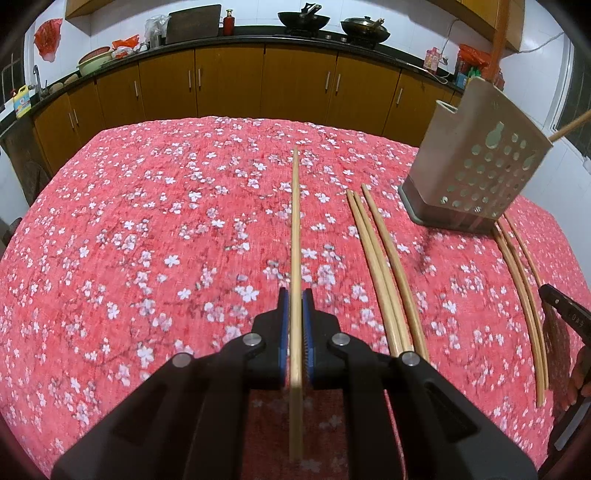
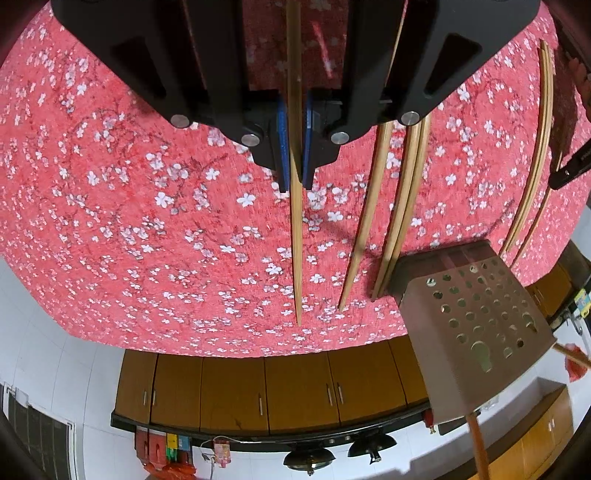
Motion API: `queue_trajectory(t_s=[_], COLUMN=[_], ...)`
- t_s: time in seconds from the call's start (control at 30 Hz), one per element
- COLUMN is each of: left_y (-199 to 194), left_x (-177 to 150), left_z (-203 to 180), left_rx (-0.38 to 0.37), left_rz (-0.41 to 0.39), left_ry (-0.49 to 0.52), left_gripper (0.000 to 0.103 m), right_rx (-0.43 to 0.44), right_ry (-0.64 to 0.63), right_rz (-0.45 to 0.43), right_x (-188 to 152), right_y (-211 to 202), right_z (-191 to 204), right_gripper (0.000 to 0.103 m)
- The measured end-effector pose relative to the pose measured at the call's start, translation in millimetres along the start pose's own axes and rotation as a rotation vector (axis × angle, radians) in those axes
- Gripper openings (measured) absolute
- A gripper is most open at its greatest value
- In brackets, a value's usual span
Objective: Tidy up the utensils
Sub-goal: 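Close the left tool on a chopstick while the right tool grasps another, then lift both chopsticks upright and carry them above the beige holder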
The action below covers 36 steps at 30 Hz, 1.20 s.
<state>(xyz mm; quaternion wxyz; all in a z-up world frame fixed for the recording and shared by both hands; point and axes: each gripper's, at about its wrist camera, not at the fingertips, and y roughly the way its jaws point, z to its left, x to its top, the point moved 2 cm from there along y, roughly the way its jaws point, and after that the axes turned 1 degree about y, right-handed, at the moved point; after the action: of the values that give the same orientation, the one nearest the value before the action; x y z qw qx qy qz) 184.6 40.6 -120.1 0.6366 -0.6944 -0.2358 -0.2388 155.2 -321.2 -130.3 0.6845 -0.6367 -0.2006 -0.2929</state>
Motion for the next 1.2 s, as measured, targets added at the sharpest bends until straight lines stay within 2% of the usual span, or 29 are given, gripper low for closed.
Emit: queue_trajectory(t_s=[0.17, 0.37, 0.5, 0.93, 1.2], left_y=[-11, -12, -21, -103, -139], left_x=[-15, -15, -12, 29, 53], left_z=[-4, -4, 2, -1, 0], left_rx=[0.000, 0.002, -0.010, -0.048, -0.083], left_rz=[0.003, 0.006, 0.010, -0.215, -0.345], left_ry=[0.019, 0.019, 0.003, 0.012, -0.008], left_gripper=[0.010, 0.008, 0.007, 0.007, 0.007], right_rx=[0.013, 0.018, 0.034, 0.062, 0.072], right_ry=[-0.004, -0.003, 0.013, 0.047, 0.048], right_rz=[0.002, 0.001, -0.059, -0.289, -0.371], right_x=[-11, -12, -7, 34, 47], right_y=[-8, -11, -34, -102, -125], right_z=[-4, -3, -8, -13, -12], right_gripper=[0.008, 0.008, 0.008, 0.007, 0.007])
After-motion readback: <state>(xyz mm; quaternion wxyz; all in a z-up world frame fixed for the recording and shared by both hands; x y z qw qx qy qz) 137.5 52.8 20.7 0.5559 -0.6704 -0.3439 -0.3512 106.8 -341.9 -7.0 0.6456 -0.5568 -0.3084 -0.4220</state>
